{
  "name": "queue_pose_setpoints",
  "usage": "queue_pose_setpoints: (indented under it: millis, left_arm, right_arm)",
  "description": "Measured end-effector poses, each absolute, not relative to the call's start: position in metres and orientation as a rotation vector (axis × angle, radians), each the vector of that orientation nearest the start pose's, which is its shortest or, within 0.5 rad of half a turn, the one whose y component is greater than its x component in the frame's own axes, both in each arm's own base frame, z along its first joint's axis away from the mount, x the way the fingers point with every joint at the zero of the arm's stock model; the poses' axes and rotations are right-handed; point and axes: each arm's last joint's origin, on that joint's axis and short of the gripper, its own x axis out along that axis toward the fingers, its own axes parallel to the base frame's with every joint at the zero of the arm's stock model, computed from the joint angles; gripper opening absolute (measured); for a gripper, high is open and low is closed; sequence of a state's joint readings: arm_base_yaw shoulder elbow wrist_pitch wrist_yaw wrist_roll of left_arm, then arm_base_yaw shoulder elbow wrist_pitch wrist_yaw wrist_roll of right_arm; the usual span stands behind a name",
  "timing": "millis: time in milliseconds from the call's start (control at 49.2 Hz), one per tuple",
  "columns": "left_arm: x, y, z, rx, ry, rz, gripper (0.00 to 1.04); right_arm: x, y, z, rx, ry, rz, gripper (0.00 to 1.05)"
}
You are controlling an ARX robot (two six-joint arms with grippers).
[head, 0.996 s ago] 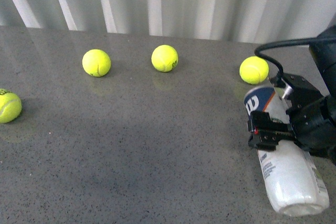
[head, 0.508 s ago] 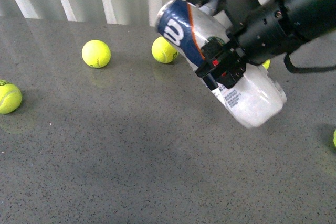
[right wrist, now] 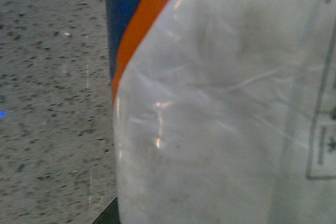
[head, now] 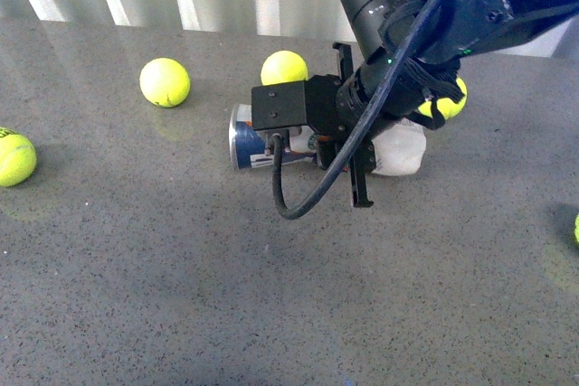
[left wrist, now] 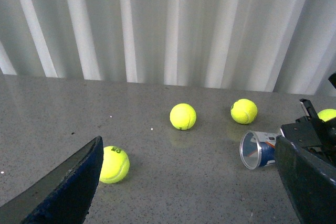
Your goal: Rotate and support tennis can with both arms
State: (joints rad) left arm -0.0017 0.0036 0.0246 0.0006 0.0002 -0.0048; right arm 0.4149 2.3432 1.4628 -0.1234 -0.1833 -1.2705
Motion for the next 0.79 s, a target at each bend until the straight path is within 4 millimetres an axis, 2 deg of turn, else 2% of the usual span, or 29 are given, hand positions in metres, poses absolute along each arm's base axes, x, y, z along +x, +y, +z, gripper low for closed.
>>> queue_pose_setpoints:
  millis: [224, 569, 793]
  left_arm:
    - [0.096, 0.0, 0.172, -0.005, -0.022, -0.002, 0.98]
    - [0.096, 0.0, 0.172, -0.005, -0.022, -0.002, 0.98]
    - [0.096, 0.0, 0.172, -0.005, -0.022, -0.002, 0.98]
  right_arm:
    - [0.44, 0.2, 0.053, -1.269, 0.493, 1.099, 0.25]
    - [0.446, 0.215, 0.051, -1.226, 0.466, 1.074, 0.25]
    - [0.437, 0.218, 0.048, -1.166, 0.476, 1.116, 0.55]
